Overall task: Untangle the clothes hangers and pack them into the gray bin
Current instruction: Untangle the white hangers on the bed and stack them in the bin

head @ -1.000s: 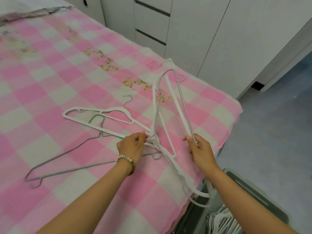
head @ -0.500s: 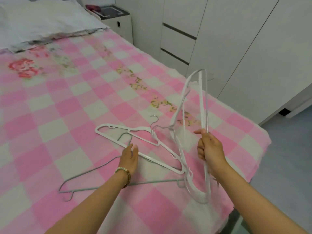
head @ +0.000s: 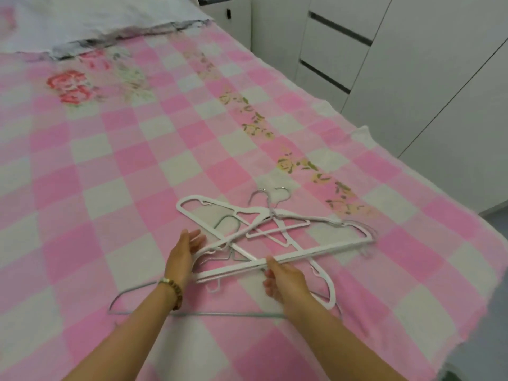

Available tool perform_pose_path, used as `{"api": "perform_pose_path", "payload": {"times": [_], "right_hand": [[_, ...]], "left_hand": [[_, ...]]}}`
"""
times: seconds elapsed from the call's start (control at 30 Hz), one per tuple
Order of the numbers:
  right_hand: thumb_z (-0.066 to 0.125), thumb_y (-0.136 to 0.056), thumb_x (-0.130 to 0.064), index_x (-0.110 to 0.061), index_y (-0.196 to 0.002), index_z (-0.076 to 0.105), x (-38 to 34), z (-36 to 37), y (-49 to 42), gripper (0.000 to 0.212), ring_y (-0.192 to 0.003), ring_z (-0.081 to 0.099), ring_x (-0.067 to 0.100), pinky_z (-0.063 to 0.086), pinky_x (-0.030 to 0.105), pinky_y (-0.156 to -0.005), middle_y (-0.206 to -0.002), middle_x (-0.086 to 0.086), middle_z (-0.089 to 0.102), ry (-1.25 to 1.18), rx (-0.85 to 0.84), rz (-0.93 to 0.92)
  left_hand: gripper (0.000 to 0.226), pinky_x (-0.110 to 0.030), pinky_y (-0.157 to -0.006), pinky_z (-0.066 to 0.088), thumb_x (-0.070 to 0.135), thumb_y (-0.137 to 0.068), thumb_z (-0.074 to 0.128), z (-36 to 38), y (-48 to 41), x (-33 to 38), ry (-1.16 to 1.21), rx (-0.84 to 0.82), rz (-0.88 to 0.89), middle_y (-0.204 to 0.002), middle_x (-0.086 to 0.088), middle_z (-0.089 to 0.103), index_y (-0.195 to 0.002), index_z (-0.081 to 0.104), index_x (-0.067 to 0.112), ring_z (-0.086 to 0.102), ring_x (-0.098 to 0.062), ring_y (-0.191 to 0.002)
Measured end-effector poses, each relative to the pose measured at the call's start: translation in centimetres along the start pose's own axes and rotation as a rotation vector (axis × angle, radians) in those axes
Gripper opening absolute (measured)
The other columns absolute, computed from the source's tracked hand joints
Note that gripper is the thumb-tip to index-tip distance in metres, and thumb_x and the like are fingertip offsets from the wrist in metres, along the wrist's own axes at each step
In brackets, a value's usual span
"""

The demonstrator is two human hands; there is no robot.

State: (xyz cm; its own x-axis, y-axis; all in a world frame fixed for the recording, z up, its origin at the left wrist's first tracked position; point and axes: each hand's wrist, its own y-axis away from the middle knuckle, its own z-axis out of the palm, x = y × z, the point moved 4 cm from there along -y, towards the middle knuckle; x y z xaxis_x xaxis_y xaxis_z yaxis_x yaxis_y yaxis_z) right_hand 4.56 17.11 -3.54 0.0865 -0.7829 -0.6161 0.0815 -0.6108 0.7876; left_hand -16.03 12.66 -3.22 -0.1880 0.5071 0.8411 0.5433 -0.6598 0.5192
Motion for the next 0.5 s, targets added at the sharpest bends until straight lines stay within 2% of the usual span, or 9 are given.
{"api": "perform_pose_path", "payload": {"times": [0.07,0.1,0.17,0.23,0.27,0.33,0.4,0.43,0.5], "right_hand": [[0.062,-0.089,-0.030,-0.008,-0.084,0.066,-0.2,-0.1,0.6,0.023,-0.043,0.050,0.010,0.039,0.018,-0.039,-0.062,0.000,0.059,0.270,-0.140,-0.063],[0.063,-0.087,-0.033,-0.011,-0.080,0.068,-0.6,-0.5,0.5,0.024,-0.043,0.051,0.008,0.039,0.017,-0.041,-0.059,-0.004,0.060,0.426,-0.152,-0.146],[0.065,-0.084,-0.035,-0.017,-0.074,0.069,-2.5,-2.0,-0.1,0.021,-0.056,0.055,0.008,0.043,0.020,-0.055,-0.061,-0.008,0.061,0.628,0.002,-0.415],[0.067,-0.082,-0.031,-0.018,-0.092,0.067,-4.9,-3.7,-1.1,0.017,-0.088,0.057,0.012,0.043,0.027,-0.079,-0.091,-0.004,0.064,0.740,0.193,-0.680],[0.066,-0.083,-0.032,-0.017,-0.109,0.062,-6.1,-4.5,-2.0,0.031,-0.107,0.053,0.016,0.039,0.029,-0.094,-0.111,-0.001,0.060,0.845,0.237,-0.736],[0.059,-0.087,-0.043,-0.015,-0.134,0.046,-7.5,-5.6,-4.3,0.056,-0.131,0.038,0.022,0.026,0.037,-0.111,-0.138,0.003,0.047,1.048,0.226,-0.684],[0.052,-0.086,-0.055,-0.016,-0.133,0.046,-8.3,-6.4,-6.0,0.061,-0.126,0.043,0.025,0.033,0.038,-0.105,-0.136,0.005,0.050,1.204,0.213,-0.600],[0.051,-0.084,-0.060,-0.018,-0.124,0.051,-8.5,-6.7,-6.6,0.058,-0.114,0.050,0.026,0.039,0.036,-0.094,-0.125,0.006,0.057,1.262,0.191,-0.570],[0.052,-0.079,-0.068,-0.020,-0.104,0.054,-8.4,-6.7,-6.8,0.054,-0.087,0.057,0.022,0.042,0.033,-0.072,-0.096,0.002,0.062,1.272,0.075,-0.482]], "left_hand": [[0.043,-0.029,-0.096,0.036,0.041,-0.098,0.033,-0.8,-0.2,-0.3,-0.181,-0.005,0.089,-0.127,-0.005,0.060,-0.126,0.053,0.015,0.054,-0.021,-0.115],[0.041,-0.031,-0.098,0.036,0.041,-0.096,0.039,-1.0,-0.1,-0.4,-0.305,-0.006,0.141,-0.128,-0.004,0.058,-0.127,0.052,0.016,0.052,-0.023,-0.118],[0.051,-0.036,-0.105,0.035,0.044,-0.089,0.053,-0.9,0.1,-0.1,-0.537,-0.011,0.272,-0.132,-0.005,0.054,-0.132,0.048,0.019,0.046,-0.025,-0.124],[0.068,-0.036,-0.110,0.029,0.056,-0.080,0.060,0.2,0.4,0.2,-0.785,-0.091,0.424,-0.140,-0.002,0.047,-0.138,0.043,0.024,0.039,-0.023,-0.130],[0.077,-0.036,-0.113,0.024,0.064,-0.075,0.057,1.1,0.6,-0.1,-0.947,-0.158,0.484,-0.147,0.000,0.040,-0.140,0.039,0.028,0.033,-0.023,-0.135],[0.078,-0.037,-0.117,0.017,0.072,-0.071,0.053,2.6,0.6,-1.0,-1.179,-0.261,0.566,-0.155,0.004,0.023,-0.138,0.039,0.036,0.022,-0.021,-0.142],[0.064,-0.037,-0.118,0.013,0.068,-0.074,0.055,3.1,0.3,-1.5,-1.185,-0.253,0.592,-0.158,0.004,0.015,-0.129,0.048,0.037,0.017,-0.021,-0.143],[0.059,-0.038,-0.118,0.010,0.066,-0.074,0.056,3.3,0.2,-1.5,-1.169,-0.228,0.586,-0.158,0.005,0.013,-0.125,0.051,0.037,0.015,-0.021,-0.144],[0.055,-0.041,-0.119,0.002,0.065,-0.075,0.056,3.3,-0.3,-1.3,-1.200,-0.177,0.549,-0.159,0.006,0.008,-0.124,0.051,0.038,0.009,-0.023,-0.146]]}}
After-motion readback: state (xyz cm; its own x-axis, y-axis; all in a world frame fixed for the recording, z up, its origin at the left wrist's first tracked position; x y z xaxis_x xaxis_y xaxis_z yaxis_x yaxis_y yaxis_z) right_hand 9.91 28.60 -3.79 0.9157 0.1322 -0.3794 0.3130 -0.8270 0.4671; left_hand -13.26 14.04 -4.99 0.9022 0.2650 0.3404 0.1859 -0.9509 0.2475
